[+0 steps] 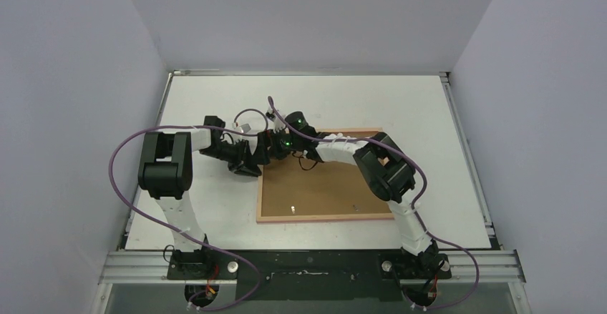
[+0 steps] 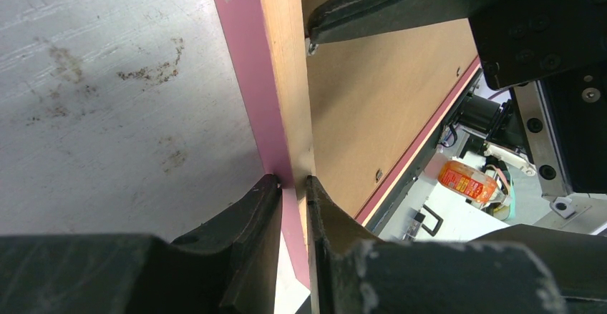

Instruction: Put the photo into the frame

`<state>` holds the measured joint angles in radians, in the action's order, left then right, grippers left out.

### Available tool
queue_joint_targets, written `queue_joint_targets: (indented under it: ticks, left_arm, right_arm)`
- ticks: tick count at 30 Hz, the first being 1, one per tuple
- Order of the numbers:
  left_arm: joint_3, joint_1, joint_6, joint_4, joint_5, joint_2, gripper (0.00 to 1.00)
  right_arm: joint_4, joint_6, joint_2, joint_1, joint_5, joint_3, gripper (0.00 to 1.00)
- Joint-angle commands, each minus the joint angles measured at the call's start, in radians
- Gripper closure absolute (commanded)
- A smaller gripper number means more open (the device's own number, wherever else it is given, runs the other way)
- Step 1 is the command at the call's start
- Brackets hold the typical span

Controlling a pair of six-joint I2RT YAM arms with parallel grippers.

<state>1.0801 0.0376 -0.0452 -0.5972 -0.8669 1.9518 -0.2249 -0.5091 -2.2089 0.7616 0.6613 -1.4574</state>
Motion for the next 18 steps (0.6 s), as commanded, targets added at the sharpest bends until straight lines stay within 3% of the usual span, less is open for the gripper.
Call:
queue_joint_targets:
  ticks: [1, 18]
  left_arm:
    - [0.013, 0.001, 0.031, 0.036, 0.081, 0.004, 0.84]
    - [0.022, 0.001, 0.03, 0.036, 0.088, 0.006, 0.84]
  right_arm:
    - [-0.009, 0.005, 0.086, -0.017, -0.039, 0.018, 0.02]
    - [0.002, -0.016, 0.036, 0.024, 0.032, 0.001, 0.02]
